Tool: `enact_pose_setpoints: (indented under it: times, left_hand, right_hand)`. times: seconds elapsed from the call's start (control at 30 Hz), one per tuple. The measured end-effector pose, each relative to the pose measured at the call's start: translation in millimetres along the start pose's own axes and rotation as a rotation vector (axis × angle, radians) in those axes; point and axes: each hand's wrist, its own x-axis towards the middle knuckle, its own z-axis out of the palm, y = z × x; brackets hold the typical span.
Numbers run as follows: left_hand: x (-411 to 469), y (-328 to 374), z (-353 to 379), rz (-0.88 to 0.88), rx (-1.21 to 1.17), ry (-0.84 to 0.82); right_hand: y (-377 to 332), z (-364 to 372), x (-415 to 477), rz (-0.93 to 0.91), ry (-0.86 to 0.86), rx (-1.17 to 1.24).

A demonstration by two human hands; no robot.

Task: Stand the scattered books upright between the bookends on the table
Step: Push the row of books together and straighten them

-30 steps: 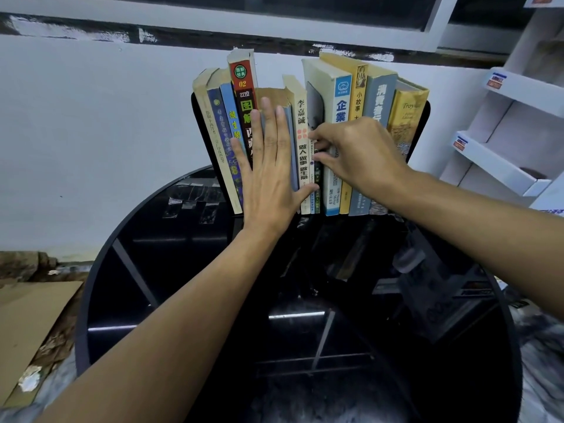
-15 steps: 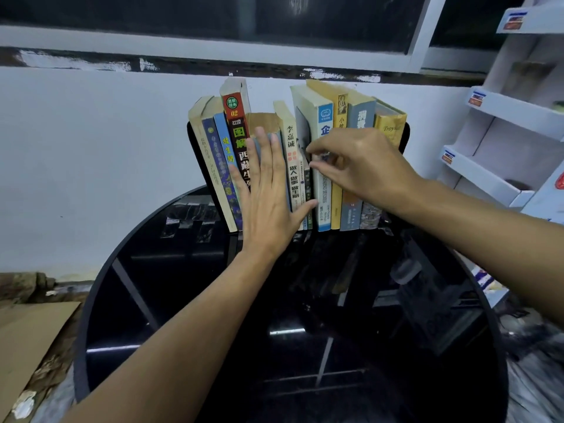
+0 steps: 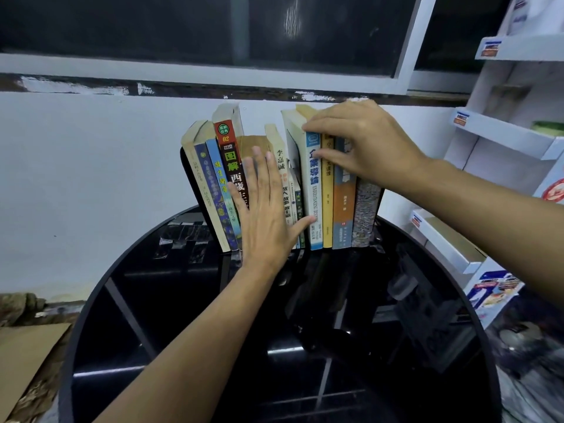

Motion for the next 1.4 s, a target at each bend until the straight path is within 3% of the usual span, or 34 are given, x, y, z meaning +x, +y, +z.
enact_pose_setpoints:
  times: [0.77, 1.17, 1.4]
  left_hand:
    - [3, 3, 8, -0.029, 0.055, 0.056]
    - [7, 33, 3, 0.105, -0.057, -0.042]
    - [9, 32, 12, 0.121, -0.001, -0.039]
  right_hand:
    - [-7, 15, 5, 0.075, 0.042, -0.078]
    - [11, -16, 17, -0.024, -0.278, 0.032]
    - [13, -15, 14, -0.027, -0.298, 0.051]
